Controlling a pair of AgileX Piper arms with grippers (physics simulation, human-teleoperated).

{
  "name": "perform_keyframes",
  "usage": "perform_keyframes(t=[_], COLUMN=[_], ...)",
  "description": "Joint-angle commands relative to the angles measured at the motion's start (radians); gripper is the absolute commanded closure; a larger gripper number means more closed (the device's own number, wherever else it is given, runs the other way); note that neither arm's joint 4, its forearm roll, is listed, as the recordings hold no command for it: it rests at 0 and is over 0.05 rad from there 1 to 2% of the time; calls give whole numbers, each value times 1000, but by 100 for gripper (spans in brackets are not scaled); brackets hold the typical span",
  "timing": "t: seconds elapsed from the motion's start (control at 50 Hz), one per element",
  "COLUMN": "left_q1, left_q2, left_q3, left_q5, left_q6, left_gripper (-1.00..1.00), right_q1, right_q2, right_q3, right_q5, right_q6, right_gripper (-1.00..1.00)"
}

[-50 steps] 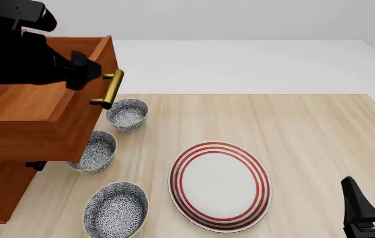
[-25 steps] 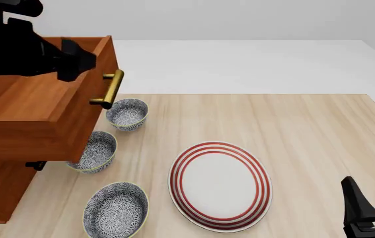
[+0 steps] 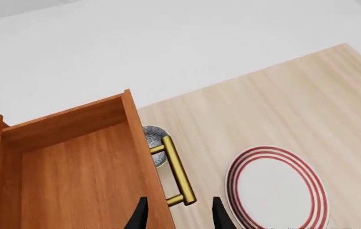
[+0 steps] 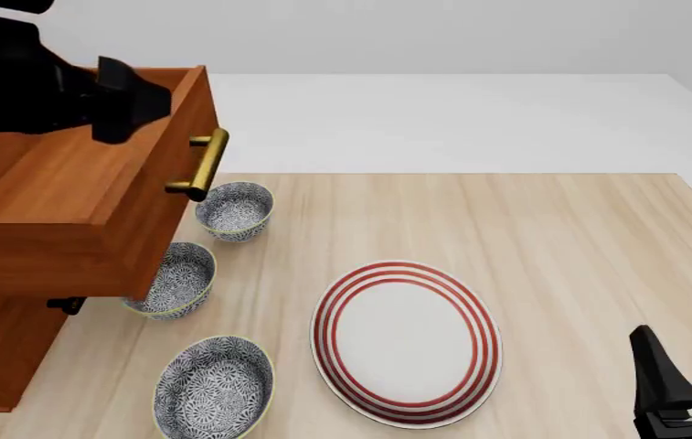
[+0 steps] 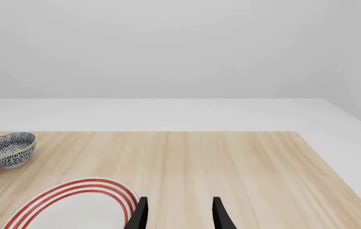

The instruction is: Open the top drawer of the cabinet.

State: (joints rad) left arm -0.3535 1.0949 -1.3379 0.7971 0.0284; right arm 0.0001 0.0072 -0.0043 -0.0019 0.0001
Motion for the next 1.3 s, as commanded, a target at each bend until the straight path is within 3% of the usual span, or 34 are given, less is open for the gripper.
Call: perform_keyframes(t=[0.02,0.52,1.3], left_q1=[-14,-65,-140], left_q2=[-24,-62,-96], left_q3=[-9,-3,-69], left_q5=[16,34,66], left_q6=[-4,-32,-62], left_gripper=[-100,-100,-100], right_q1=[0,0,0], right_q2=[0,0,0], right_q3=[0,0,0], right_q5=[0,0,0], right_q6=[0,0,0], right_gripper=[-100,-100,-100])
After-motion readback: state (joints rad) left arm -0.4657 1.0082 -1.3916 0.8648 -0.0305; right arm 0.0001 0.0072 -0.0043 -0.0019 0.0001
